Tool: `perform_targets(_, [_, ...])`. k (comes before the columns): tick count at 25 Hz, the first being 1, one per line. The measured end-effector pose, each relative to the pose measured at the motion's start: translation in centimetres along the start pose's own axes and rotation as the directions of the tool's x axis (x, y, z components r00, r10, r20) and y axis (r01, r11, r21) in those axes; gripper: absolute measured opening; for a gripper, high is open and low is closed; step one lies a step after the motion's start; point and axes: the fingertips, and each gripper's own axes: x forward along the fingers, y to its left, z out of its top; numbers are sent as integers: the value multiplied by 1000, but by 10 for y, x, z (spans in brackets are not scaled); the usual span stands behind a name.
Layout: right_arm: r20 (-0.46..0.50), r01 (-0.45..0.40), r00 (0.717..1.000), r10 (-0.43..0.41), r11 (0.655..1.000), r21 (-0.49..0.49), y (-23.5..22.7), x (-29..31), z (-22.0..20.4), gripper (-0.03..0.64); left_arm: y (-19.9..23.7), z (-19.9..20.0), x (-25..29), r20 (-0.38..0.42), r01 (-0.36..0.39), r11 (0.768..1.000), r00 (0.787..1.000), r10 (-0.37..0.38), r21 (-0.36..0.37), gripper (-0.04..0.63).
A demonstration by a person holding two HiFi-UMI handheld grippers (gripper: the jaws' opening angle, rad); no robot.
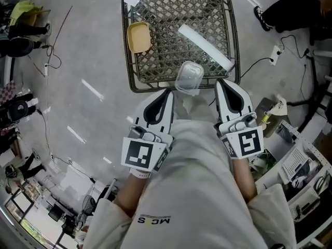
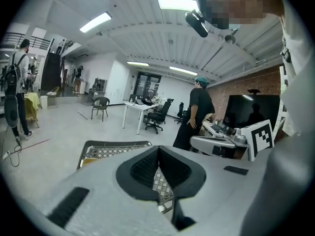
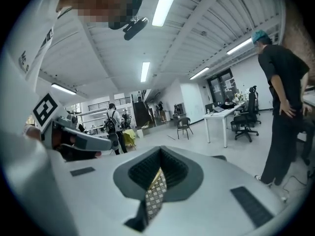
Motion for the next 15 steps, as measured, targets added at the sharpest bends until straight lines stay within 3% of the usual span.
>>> perform_targets(7, [5,19,1000,-19,999,-40,-10,9,9,17,2,5,5,33,8,1000,999,-7,-4,25])
perform_targets(15, [-30,6,1000,-7,999,-34,-17,17,-13,17,-1,-8,7,30,2,1000,1000,-2,-29,25])
